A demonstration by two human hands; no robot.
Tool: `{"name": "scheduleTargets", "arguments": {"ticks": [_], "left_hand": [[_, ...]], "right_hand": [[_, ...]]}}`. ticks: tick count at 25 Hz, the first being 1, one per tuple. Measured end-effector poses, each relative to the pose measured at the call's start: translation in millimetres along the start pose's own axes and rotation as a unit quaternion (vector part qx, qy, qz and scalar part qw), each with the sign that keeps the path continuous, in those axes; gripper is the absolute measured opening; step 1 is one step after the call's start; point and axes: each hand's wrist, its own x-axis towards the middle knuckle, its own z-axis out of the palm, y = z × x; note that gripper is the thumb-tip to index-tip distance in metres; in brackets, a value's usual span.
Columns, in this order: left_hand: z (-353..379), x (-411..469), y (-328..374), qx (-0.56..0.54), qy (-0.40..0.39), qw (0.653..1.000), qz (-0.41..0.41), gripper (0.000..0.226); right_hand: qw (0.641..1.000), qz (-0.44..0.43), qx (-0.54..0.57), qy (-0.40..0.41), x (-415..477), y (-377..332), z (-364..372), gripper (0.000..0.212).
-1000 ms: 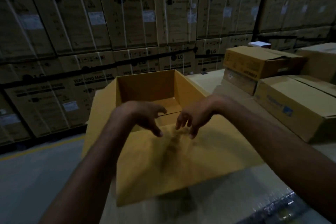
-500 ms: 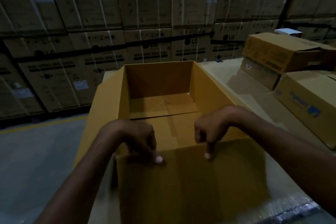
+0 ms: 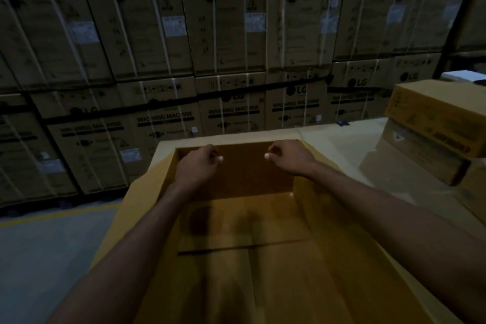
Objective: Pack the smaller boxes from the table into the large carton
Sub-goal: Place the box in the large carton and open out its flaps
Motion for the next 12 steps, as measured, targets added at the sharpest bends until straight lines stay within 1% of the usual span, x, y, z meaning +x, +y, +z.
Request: {"name": "scheduleTargets", "arguments": {"ticks": [1, 3, 5, 7, 8, 10, 12], "left_hand": [[5, 22, -10, 0.030, 0.011, 0.999, -0.009, 0.042], [16, 59, -32, 0.111, 0.019, 0.993, -0.036, 0.051], [25, 89, -55, 0.153, 0.025, 0.984, -0.089, 0.061], [29, 112, -74, 0.155, 0.018, 0.977, -0.143, 0.072], [29, 120, -81, 0.163, 0.012, 0.975, -0.152, 0.075], [30, 135, -91, 0.181, 0.001, 0.971, -0.153, 0.076], [39, 144, -102, 0.181, -0.035, 0.965, -0.187, 0.074]], "right_hand": [[0.999, 0.005, -0.019, 0.026, 23, 10, 3, 0.040], [0.995, 0.029, -0.092, 0.039, 61, 25, 8, 0.050], [0.983, 0.102, -0.153, 0.015, 89, 43, 14, 0.065], [0.969, 0.186, -0.163, -0.015, 109, 63, 20, 0.076], [0.963, 0.214, -0.160, -0.026, 113, 72, 22, 0.078], [0.959, 0.253, -0.122, -0.030, 123, 84, 27, 0.072], [0.960, 0.279, -0.026, -0.022, 136, 92, 30, 0.054]]}}
